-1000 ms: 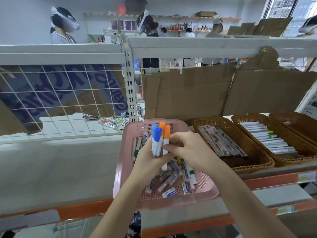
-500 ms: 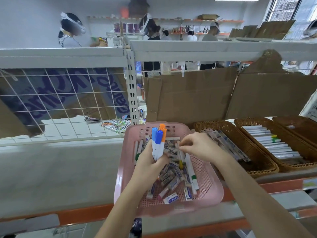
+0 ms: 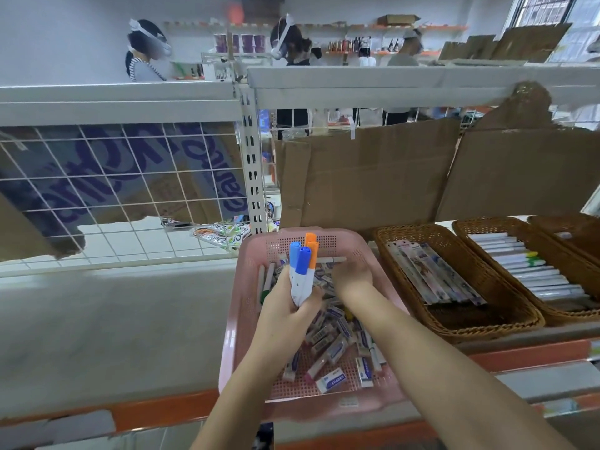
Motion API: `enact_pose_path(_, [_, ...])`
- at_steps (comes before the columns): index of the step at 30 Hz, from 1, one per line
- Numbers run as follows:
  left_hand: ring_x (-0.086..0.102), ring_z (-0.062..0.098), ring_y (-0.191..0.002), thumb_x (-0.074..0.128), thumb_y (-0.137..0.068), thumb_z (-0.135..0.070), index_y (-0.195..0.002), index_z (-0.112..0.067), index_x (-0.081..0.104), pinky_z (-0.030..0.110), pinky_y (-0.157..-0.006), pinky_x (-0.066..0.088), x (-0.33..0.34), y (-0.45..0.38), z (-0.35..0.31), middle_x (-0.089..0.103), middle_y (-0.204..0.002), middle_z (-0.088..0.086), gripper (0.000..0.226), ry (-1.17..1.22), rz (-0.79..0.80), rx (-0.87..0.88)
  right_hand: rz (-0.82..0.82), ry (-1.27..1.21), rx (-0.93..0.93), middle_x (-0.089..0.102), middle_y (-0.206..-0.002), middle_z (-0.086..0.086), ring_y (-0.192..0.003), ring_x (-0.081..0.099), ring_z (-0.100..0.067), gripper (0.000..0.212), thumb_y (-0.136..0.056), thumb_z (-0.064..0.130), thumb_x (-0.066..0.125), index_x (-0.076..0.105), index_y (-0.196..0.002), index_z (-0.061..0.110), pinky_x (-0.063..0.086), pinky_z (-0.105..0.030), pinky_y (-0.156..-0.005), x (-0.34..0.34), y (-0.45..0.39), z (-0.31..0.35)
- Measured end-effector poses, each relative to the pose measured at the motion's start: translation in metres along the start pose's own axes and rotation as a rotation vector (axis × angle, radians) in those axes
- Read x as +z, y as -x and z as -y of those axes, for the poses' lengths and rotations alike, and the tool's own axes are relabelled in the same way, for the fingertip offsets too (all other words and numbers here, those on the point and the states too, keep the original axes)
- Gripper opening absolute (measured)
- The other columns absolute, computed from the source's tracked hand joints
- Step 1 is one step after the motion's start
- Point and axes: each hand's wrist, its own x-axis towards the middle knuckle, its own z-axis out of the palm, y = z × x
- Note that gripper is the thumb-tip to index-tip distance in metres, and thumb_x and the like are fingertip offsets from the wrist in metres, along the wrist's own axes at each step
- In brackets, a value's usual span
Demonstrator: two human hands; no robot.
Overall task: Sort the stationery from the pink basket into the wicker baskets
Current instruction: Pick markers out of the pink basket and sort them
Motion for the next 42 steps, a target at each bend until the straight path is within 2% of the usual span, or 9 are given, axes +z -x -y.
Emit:
enact_pose_path(8, [0.029,0.004,-0.055,0.050,-0.089,-0.005,-0.084,-0.003,0.041,0.014,-0.050,0.030,-0.003,-0.001,-0.002,0.034,-0.061,-0.012,0.011,0.005,0.042,0.019,0.085,-0.051,0.008,0.049,-0.134,-0.011,-0.122,0.048,-0.028,0.043,-0.092,0.019,0.056,0.047,-0.133,0.010,0.041,-0.034,-0.097,-0.002,0.001,-0.001])
enact_pose_path(14, [0.028,0.002,-0.052,0.050,-0.088,-0.005,-0.078,-0.011,0.040,0.012,-0.047,0.030,-0.003,-0.001,-0.003,0.035,-0.058,-0.012,0.016,0.007,0.045,-0.009,0.222,0.020,0.009,0.037,-0.148,-0.008,-0.134,0.036,-0.029,0.061,-0.091,0.022,0.055,0.029,-0.147,0.015,0.033,-0.039,-0.106,0.001,0.005,0.001])
enact_pose_path(18, [0.030,0.004,-0.053,0.051,-0.089,-0.006,-0.078,-0.014,0.041,0.013,-0.048,0.030,-0.004,0.000,-0.003,0.036,-0.058,-0.013,0.016,0.032,0.052,-0.017,0.235,0.079,0.010,0.038,-0.146,-0.009,-0.132,0.038,-0.029,0.058,-0.092,0.023,0.052,0.032,-0.145,0.012,0.034,-0.039,-0.104,0.004,0.007,0.003])
enact_pose_path(27, [0.027,0.002,-0.052,0.051,-0.088,-0.005,-0.076,-0.016,0.038,0.012,-0.048,0.029,-0.005,-0.001,0.000,0.035,-0.057,-0.014,0.021,0.021,0.059,-0.019,0.074,-0.112,-0.049,0.058,-0.096,-0.004,-0.092,0.059,-0.022,0.025,-0.087,0.025,0.059,0.059,-0.109,0.013,0.050,-0.031,-0.078,-0.025,0.023,-0.012])
enact_pose_path(29, [0.027,0.002,-0.052,0.052,-0.087,-0.004,-0.076,-0.015,0.037,0.011,-0.047,0.029,-0.004,-0.002,0.001,0.034,-0.057,-0.014,0.022,0.019,0.069,-0.021,-0.009,-0.173,-0.092,0.056,-0.081,-0.003,-0.073,0.055,-0.018,0.012,-0.086,0.023,0.059,0.057,-0.083,0.012,0.045,-0.026,-0.060,-0.035,0.035,-0.022])
enact_pose_path(31, [0.028,0.002,-0.052,0.052,-0.086,-0.002,-0.075,-0.017,0.038,0.011,-0.047,0.029,-0.004,-0.002,0.002,0.036,-0.057,-0.015,0.023,0.015,0.077,-0.023,-0.060,-0.282,-0.156,0.047,-0.063,-0.001,-0.054,0.046,-0.014,0.025,-0.083,0.019,0.060,0.047,-0.063,0.013,0.032,-0.023,-0.046,-0.046,0.050,-0.031])
enact_pose_path(33, [0.029,0.003,-0.051,0.053,-0.085,-0.004,-0.075,-0.023,0.040,0.013,-0.047,0.029,-0.004,-0.002,0.004,0.038,-0.058,-0.014,0.025,0.002,0.082,-0.023,-0.090,-0.348,-0.253,0.049,-0.060,0.002,-0.052,0.047,-0.012,0.022,-0.081,0.017,0.061,0.052,-0.061,0.015,0.031,-0.022,-0.042,-0.057,0.065,-0.038])
enact_pose_path(37, [0.046,0.004,-0.057,0.064,-0.086,-0.020,-0.086,-0.037,0.048,0.017,-0.052,0.040,-0.006,-0.003,0.006,0.056,-0.070,-0.009,0.023,-0.039,0.101,-0.039,-0.111,-0.568,-0.415,0.068,-0.072,0.005,-0.065,0.064,-0.007,0.015,-0.079,0.028,0.070,0.062,-0.065,0.029,0.051,-0.024,-0.055,-0.079,0.096,-0.045])
enact_pose_path(42, [0.062,0.016,-0.073,0.075,-0.078,-0.021,-0.092,-0.045,0.050,0.034,-0.065,0.054,-0.002,-0.003,0.004,0.065,-0.082,-0.013,0.037,-0.033,0.070,-0.086,-0.066,-0.756,-0.517,0.064,-0.067,0.008,-0.056,0.061,0.000,0.006,-0.079,0.029,0.073,0.070,-0.082,0.024,0.051,-0.017,-0.056,-0.096,0.116,-0.049])
